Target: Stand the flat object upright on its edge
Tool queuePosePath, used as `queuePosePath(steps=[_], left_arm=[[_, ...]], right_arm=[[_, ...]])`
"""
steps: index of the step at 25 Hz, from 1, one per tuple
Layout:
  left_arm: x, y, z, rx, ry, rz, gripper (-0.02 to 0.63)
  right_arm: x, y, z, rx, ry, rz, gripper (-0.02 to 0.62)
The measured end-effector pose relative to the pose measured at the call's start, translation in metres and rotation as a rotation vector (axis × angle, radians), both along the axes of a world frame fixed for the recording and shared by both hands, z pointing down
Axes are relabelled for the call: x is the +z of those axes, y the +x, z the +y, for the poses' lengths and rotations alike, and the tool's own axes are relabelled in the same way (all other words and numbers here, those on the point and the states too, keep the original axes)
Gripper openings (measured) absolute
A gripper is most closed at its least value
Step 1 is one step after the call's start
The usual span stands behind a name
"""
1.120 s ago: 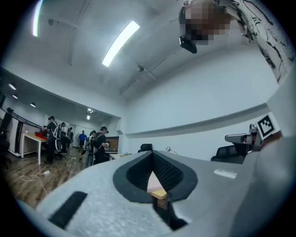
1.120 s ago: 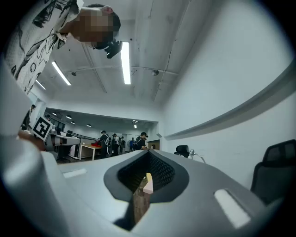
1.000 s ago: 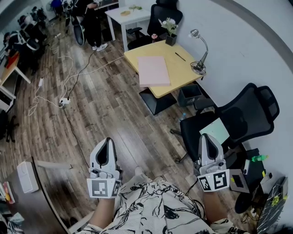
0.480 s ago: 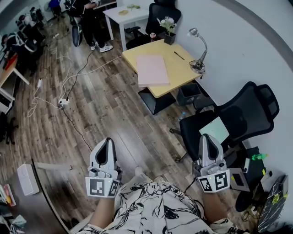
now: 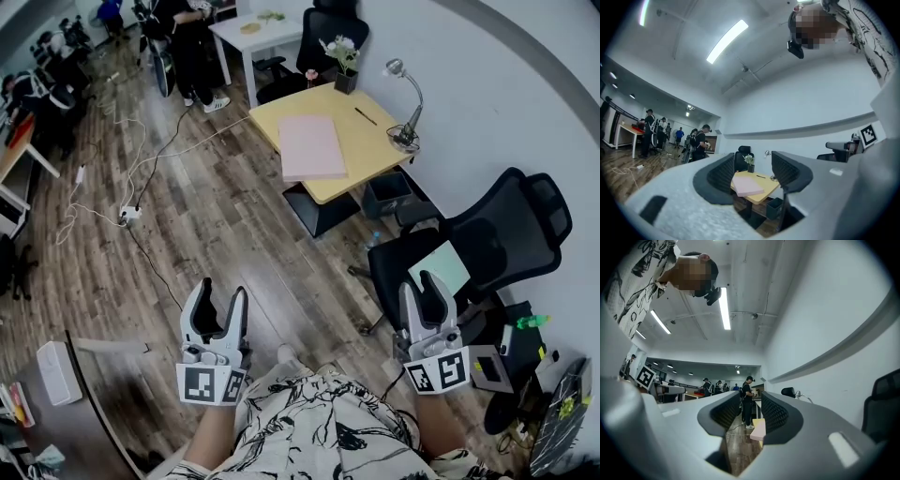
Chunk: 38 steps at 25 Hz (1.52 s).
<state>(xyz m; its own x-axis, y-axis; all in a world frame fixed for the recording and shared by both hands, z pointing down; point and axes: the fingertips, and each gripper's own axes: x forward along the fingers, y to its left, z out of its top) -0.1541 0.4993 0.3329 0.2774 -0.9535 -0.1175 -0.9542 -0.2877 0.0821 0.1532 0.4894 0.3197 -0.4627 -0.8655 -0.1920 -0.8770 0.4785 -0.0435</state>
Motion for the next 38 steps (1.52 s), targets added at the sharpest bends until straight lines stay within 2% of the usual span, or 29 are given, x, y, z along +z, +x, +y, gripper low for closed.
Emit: queuePosePath(steps=[4, 9, 15, 20, 26, 32, 38], left_arm=[[0.000, -0.003, -0.004, -0.015, -0.001, -0.016, 0.322], [0.000, -0.002, -0.007, 0.003, -0.002, -0.005, 0.380], [0.000, -0.005, -0.008, -0.016, 0.041, -0.045, 0.497], [0.001, -0.007, -0.011, 0.007, 0.037, -0.042, 0.514], [-0.001, -0.016, -0.020, 0.047, 0.057, 0.023, 0.514], [-0.004, -0.032, -0.027, 0.081, 0.067, 0.009, 0.514], [0.010, -0.045, -0.031, 0.086, 0.026, 0.050, 0.514]], right_arm=[[-0.001, -0.004, -0.003, -0.017, -0.002, -0.012, 0.202], [0.000, -0.010, -0.007, -0.034, -0.011, -0.023, 0.300], [0.008, -0.026, -0.006, -0.073, -0.019, 0.025, 0.462], [0.006, -0.029, -0.007, -0.059, -0.017, 0.014, 0.471], [0.002, -0.037, -0.017, -0.055, -0.019, -0.029, 0.471], [-0.008, -0.056, -0.020, -0.040, 0.008, -0.045, 0.471], [-0.005, -0.064, -0.020, -0.020, -0.006, -0.092, 0.471]])
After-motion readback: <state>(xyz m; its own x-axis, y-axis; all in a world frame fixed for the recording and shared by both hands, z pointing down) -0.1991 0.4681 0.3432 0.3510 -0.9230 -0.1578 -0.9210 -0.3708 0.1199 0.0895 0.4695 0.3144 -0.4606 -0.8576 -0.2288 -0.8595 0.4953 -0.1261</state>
